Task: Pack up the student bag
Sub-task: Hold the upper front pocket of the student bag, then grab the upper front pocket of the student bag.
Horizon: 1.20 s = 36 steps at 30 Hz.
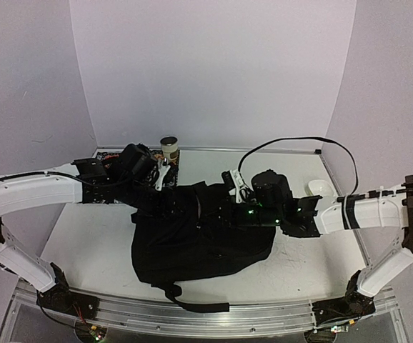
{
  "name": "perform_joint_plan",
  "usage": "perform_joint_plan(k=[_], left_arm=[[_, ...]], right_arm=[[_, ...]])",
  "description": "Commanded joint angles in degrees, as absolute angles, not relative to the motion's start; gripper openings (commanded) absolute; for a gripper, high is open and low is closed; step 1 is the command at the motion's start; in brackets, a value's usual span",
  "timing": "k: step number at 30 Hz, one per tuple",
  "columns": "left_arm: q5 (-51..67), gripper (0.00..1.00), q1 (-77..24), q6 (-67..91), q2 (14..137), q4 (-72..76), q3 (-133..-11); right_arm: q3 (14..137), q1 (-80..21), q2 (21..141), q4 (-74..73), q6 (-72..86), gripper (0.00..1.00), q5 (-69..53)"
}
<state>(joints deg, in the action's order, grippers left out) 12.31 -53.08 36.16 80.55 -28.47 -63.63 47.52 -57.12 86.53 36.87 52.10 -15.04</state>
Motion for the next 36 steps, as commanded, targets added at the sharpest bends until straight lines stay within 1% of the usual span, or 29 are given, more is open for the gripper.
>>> perform_joint_plan(k=[1,6,8,14,17,22,28,36], left_arm=[[12.6,0.25,-53.1,37.3,82.4,-26.0,-66.8],[12.9,0.23,-53.1,39.2,85.7,-26.0,-65.1],[12.7,0.22,-53.1,39.5,86.1,-26.0,-64.8],[13.0,0.25,-53.1,37.4,83.5,-26.1,-66.6],[15.7,0.28,-53.3,37.1,82.7,-26.0,-67.7],[17.9,0.28,-54.9,36.7,81.4,-26.0,-69.2],[18.3,0.21,-55.7,37.3,80.9,-25.9,-70.8],[20.4,0.20,-56.2,39.3,83.1,-25.9,-70.4]], right_arm=[[47.5,-57.1,82.1,49.3,50.4,0.00,-18.5],[46.2,-56.9,82.0,53.9,50.4,0.00,-20.5],[45.4,-56.8,81.5,54.2,51.0,0.00,-18.9],[42.9,-56.3,80.0,48.7,50.6,0.00,-12.9],[43.3,-56.3,81.0,46.6,49.5,0.00,-13.3],[45.0,-56.3,82.8,45.0,48.3,0.00,-14.1],[46.2,-56.3,84.3,43.9,47.6,0.00,-14.6],[46.8,-56.3,85.1,42.8,47.1,0.00,-14.3]])
